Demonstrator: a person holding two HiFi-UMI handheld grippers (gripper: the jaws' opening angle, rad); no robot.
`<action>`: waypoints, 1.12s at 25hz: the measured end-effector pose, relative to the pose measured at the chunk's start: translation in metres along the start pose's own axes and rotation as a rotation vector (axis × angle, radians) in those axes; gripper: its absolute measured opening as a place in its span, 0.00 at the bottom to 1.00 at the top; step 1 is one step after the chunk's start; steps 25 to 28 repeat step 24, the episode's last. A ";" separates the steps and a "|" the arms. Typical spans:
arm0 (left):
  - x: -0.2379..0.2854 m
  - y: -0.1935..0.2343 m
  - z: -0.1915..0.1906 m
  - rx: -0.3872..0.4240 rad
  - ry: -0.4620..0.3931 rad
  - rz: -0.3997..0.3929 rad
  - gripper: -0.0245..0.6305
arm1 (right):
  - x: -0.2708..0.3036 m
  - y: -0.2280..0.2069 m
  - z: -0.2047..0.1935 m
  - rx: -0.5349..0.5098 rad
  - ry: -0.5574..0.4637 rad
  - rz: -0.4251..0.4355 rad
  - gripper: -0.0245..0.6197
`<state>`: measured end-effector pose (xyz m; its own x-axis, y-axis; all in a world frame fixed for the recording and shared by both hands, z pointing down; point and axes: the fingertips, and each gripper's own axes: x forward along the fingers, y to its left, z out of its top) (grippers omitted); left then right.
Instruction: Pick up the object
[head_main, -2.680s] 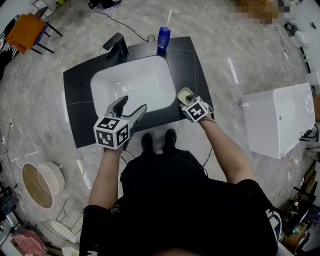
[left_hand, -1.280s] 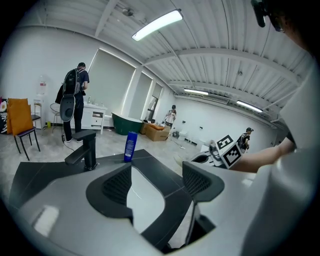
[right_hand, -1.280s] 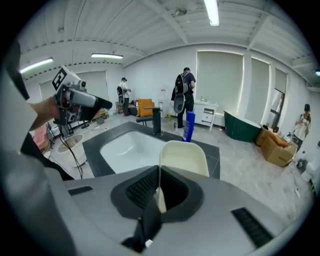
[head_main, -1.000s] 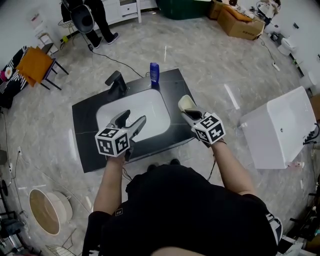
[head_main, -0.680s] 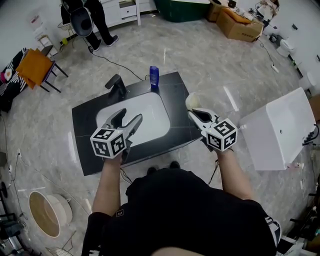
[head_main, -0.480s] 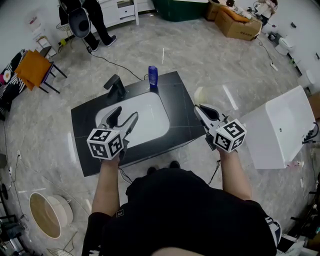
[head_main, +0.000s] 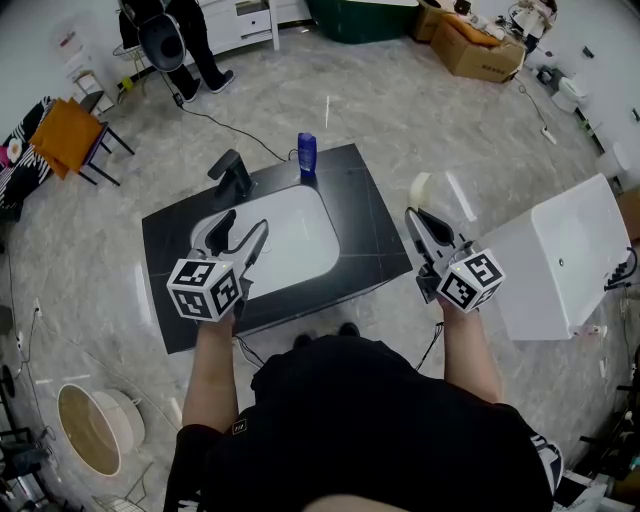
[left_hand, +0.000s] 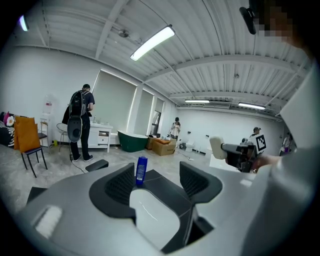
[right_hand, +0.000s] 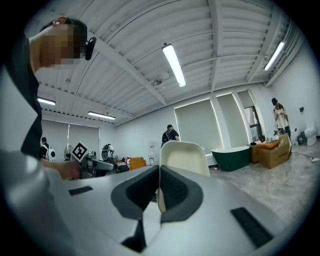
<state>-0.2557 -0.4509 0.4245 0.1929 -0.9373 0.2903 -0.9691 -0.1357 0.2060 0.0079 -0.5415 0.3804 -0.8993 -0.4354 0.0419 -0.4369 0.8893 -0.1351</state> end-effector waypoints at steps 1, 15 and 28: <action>0.000 0.000 0.000 -0.001 0.000 0.001 0.48 | 0.002 0.002 0.000 -0.006 0.001 0.006 0.07; -0.005 0.002 0.001 0.001 0.000 0.027 0.48 | 0.015 0.008 -0.003 -0.022 0.007 0.055 0.07; -0.005 0.000 0.002 0.003 -0.002 0.028 0.47 | 0.014 0.011 0.006 -0.026 -0.002 0.071 0.07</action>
